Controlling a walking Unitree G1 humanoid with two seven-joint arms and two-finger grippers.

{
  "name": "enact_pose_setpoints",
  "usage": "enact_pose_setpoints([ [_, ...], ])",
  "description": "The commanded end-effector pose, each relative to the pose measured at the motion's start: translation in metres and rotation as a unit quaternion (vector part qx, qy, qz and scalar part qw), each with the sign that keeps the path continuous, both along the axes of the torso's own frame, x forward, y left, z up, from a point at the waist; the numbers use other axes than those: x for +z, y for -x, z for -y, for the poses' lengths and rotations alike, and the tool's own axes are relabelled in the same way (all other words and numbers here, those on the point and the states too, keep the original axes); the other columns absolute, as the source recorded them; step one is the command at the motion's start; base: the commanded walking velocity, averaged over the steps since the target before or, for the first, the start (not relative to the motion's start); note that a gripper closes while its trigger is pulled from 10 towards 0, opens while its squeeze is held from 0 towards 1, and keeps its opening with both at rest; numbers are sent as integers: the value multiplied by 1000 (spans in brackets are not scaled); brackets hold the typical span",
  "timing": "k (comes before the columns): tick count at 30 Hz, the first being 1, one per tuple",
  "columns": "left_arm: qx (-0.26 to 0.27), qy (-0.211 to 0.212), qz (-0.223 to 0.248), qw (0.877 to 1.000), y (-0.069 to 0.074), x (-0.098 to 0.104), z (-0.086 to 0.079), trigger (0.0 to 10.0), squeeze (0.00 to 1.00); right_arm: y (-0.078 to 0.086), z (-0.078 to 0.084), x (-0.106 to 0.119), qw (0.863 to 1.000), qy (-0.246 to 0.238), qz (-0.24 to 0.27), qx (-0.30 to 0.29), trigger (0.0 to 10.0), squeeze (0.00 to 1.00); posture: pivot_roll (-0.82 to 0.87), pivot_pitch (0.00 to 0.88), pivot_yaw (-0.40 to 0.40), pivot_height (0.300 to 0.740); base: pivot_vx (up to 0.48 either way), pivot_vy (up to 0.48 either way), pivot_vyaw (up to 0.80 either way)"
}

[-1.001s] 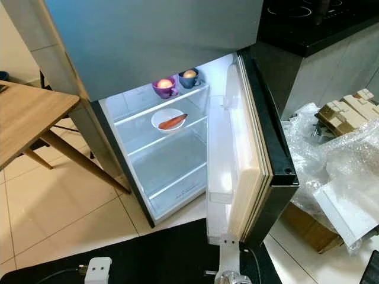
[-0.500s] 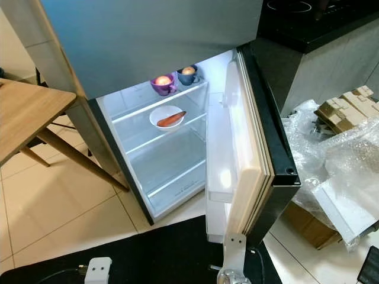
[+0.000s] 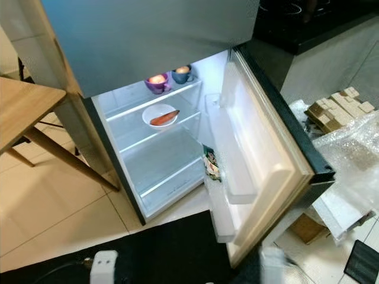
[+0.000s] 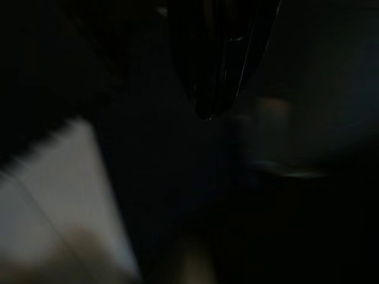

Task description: Restocking fridge

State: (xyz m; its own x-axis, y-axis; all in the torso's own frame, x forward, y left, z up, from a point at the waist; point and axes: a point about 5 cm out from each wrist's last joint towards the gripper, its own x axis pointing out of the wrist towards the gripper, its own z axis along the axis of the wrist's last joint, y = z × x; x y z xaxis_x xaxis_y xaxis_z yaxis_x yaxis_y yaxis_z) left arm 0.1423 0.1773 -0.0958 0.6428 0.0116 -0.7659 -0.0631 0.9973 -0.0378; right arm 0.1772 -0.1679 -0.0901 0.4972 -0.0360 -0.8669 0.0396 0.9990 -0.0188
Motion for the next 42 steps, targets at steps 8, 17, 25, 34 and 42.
enact_pose_setpoints([
  [8, -12, 1, -32, 999, 16, -8, 26, 10000, 0, 4, 34, 2, 1000, 2, -4, -23, 10000, 0, -77, 125, 13, 738, 0, 0, 0],
  [17, -15, 8, -39, 999, 19, -9, 40, 10000, 0, 14, 95, 14, 999, 27, -9, -43, 10000, 0, -100, 123, 8, 738, 0, 0, 0],
  [25, -23, 12, -41, 999, 22, -10, 58, 10000, 0, -16, 122, 40, 996, 29, 62, -53, 10000, 0, -115, 115, 2, 738, 0, 0, 0],
  [34, -31, -44, -32, 998, 24, -9, 62, 10000, 0, -13, 131, 43, 997, 33, 63, -36, 10000, 0, -96, 104, -20, 738, 0, 0, 0],
  [42, 46, -138, 68, 987, -2, 41, -124, 10000, 0, -5, 135, 41, 997, 35, 54, -31, 10000, 0, -90, 110, -23, 738, 0, 0, 0],
])
